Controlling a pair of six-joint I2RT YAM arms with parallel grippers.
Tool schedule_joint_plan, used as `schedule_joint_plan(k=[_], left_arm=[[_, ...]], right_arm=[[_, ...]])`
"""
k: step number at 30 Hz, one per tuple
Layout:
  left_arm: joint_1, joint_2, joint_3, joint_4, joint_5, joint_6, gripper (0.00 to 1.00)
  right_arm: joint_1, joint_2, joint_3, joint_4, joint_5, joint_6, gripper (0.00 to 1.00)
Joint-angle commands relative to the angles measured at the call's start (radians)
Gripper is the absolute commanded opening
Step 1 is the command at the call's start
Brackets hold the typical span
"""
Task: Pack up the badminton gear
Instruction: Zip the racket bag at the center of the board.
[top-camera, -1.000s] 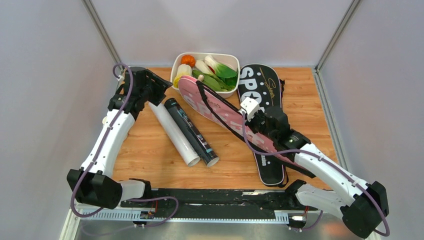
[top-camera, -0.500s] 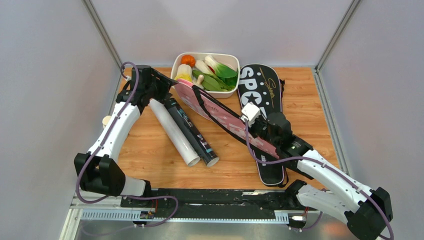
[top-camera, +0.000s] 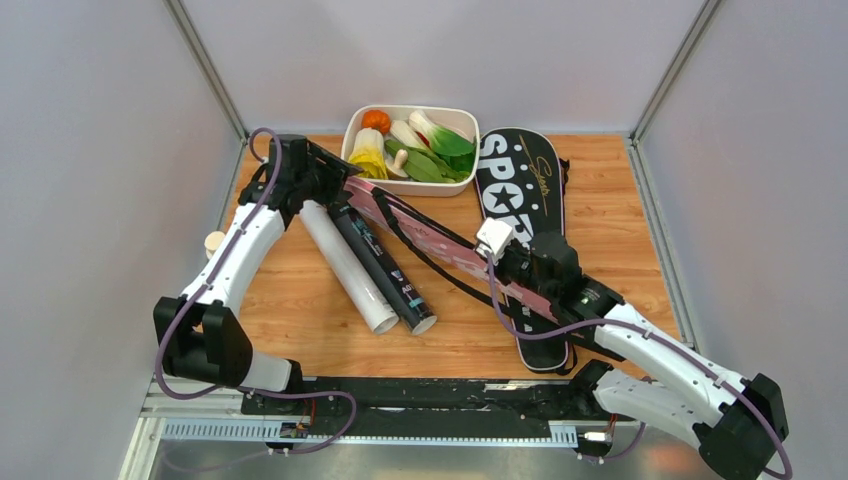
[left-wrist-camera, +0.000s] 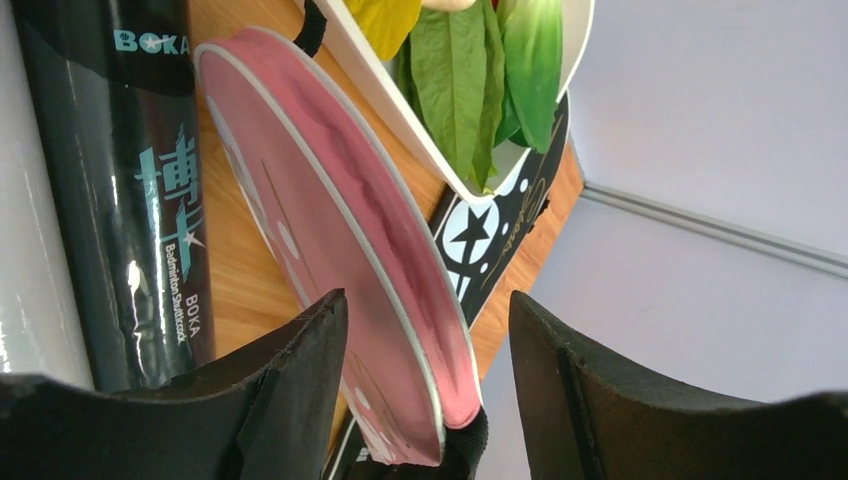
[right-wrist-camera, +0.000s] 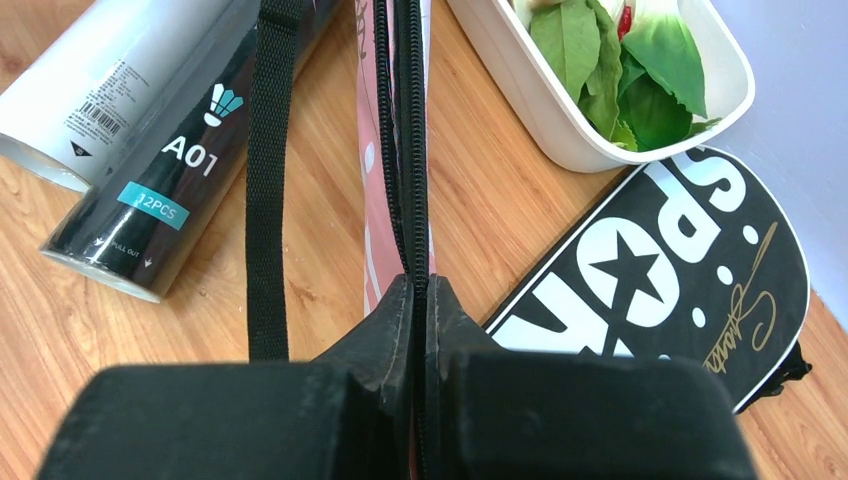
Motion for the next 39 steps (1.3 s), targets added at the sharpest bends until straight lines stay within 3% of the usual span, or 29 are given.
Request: schedule_joint_plan(k=[1, 6, 16, 18, 23, 25, 28, 32, 39], left_arm=[[0.007, -0.001, -0.014, 0.015, 0.026, -0.020, 0.66], [0.006, 0.012, -0.034, 0.009, 0.044, -0.038, 0.65], [0.007, 0.027, -0.044, 0.022, 0.097, -0.131, 0.40], [0.007, 0.032, -0.046, 0.025, 0.114, -0.159, 0.32], [0.006, 0.020, -0.056, 0.044, 0.125, -0.219, 0.07], [0.005, 0.012, -0.052, 0.041, 0.109, -0.238, 0.01], [0.006, 0.009, -0.040, 0.023, 0.097, -0.253, 0.00], [0.002, 0.012, -0.025, -0.012, 0.078, -0.267, 0.00], [-0.002, 0.016, -0.033, -0.024, 0.079, -0.287, 0.00]], right_arm=[[0.008, -0.043, 0.010, 0.099, -0.045, -0.022, 0.00], [0.009, -0.041, 0.016, 0.100, -0.064, -0.035, 0.00], [0.007, -0.038, 0.024, 0.068, -0.037, -0.053, 0.07], [0.008, -0.029, 0.034, 0.066, -0.009, -0.043, 0.15], [0.008, 0.031, 0.116, 0.028, 0.068, 0.063, 0.51], [0.010, 0.044, 0.170, 0.005, 0.087, 0.134, 0.58], [0.036, 0.052, 0.252, -0.014, 0.081, 0.221, 0.65], [0.120, 0.092, 0.345, -0.019, 0.152, 0.328, 0.67], [0.403, 0.241, 0.376, -0.040, 0.340, 0.363, 0.58]])
